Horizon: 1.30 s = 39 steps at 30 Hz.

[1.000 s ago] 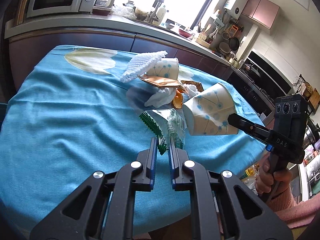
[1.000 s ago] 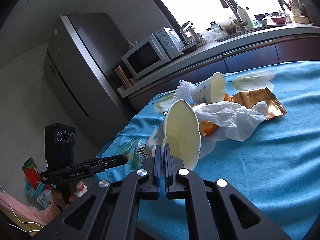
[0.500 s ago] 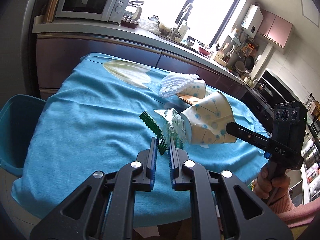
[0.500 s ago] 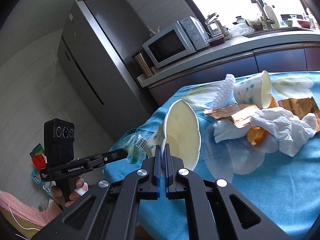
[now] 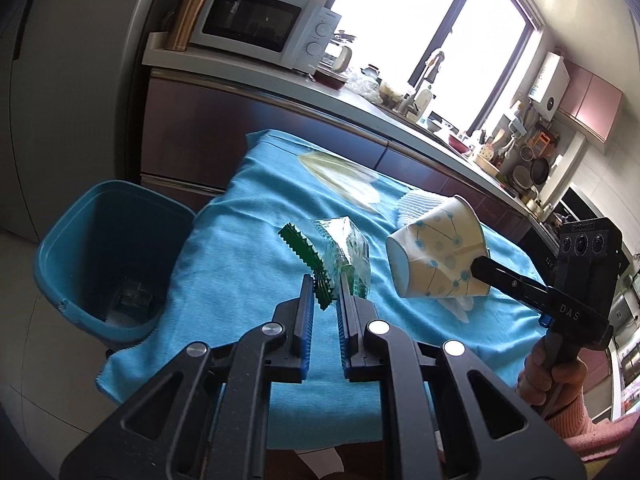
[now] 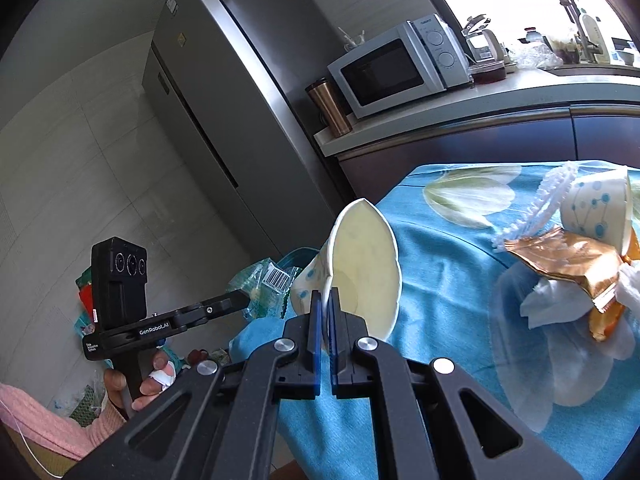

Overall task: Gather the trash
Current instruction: 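Carry the wrapper and paper cup over the teal bin with both tools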

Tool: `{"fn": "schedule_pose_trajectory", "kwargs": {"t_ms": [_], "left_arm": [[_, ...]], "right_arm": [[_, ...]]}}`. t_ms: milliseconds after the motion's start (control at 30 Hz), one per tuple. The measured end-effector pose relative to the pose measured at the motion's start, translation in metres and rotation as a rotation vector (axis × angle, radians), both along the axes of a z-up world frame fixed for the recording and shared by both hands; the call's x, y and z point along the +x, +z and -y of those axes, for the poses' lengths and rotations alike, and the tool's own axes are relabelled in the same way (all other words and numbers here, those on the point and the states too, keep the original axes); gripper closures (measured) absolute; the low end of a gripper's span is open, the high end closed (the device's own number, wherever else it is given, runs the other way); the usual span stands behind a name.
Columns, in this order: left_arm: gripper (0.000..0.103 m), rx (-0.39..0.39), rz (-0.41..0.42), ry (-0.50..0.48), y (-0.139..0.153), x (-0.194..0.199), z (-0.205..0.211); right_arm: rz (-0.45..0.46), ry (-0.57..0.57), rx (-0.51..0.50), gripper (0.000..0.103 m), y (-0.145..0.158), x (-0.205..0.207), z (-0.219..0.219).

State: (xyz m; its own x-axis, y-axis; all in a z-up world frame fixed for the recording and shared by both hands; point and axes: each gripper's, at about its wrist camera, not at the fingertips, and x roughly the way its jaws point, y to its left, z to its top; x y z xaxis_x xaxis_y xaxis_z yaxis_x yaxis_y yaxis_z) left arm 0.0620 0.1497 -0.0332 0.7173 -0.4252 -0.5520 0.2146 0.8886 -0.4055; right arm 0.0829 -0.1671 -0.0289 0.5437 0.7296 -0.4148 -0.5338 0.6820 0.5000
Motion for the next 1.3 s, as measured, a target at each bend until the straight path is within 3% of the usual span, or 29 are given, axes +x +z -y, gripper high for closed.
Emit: {"fn": "schedule_pose_trajectory", "kwargs": {"t_ms": [600, 1300], "left_arm": [[0.092, -0.01, -0.001, 0.185, -0.001, 0.002, -0.076], [0.091, -0.01, -0.023, 0.281, -0.01, 0.004, -0.112]], "right_arm": [[0.025, 0.153, -0.024, 0.101, 0.009, 0.033, -0.078], [0.011, 0.215, -0.04, 0.101, 0.006, 0.043, -0.12]]}}
